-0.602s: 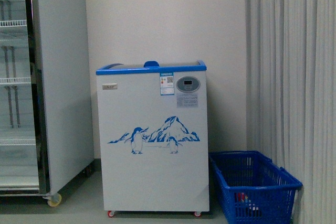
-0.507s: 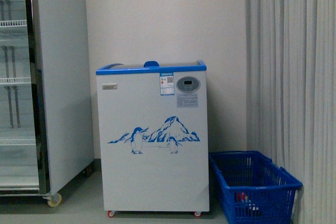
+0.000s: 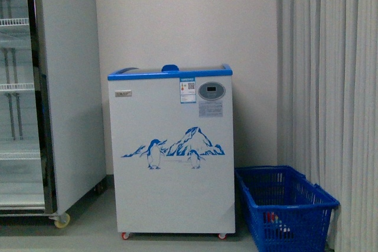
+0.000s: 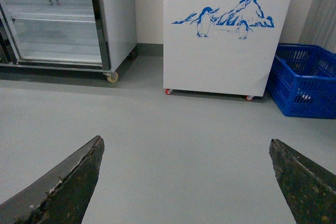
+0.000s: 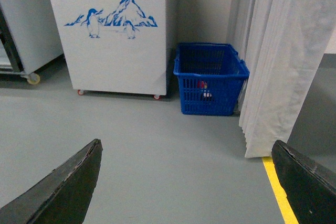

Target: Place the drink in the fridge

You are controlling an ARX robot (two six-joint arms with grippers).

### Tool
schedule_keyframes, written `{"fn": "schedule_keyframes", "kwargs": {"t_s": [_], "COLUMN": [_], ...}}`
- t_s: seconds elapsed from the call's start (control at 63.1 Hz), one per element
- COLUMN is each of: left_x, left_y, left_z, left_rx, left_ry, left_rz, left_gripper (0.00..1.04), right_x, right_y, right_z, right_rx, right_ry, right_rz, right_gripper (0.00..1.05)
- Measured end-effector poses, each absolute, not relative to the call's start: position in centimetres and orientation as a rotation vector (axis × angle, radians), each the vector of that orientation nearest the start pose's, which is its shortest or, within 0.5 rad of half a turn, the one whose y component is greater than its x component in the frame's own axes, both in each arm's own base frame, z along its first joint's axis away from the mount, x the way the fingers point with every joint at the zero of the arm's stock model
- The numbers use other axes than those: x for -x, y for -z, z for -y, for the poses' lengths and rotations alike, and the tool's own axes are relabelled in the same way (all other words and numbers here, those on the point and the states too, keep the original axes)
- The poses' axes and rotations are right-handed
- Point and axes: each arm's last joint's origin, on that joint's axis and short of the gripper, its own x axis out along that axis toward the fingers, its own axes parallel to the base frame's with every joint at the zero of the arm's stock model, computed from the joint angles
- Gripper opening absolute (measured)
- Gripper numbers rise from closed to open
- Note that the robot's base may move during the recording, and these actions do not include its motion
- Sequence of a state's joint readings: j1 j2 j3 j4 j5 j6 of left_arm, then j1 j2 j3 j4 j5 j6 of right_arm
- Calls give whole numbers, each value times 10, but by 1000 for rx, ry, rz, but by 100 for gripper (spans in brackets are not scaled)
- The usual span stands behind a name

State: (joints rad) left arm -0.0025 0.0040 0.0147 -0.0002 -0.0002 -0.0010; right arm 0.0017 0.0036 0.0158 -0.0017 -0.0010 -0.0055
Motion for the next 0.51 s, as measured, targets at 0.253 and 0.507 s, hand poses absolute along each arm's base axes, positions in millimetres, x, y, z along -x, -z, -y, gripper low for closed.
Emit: {"fn": "schedule_keyframes", "kwargs": {"t_s": [0.253,0.507], "left_x": [-97,-97], "left_y": [-168,-168], "left_z": [0,0], "left_rx": [1,1], "left_ry": [2,2], "left_rz": [10,10], "left_gripper": [97,97], "right_x": [-97,-97], "right_y": [-168,-168], "right_z": [0,0], "right_rx": [6,6], "right_ry": [-3,-3], "right_rz": [10,10], "right_gripper": [97,97]}}
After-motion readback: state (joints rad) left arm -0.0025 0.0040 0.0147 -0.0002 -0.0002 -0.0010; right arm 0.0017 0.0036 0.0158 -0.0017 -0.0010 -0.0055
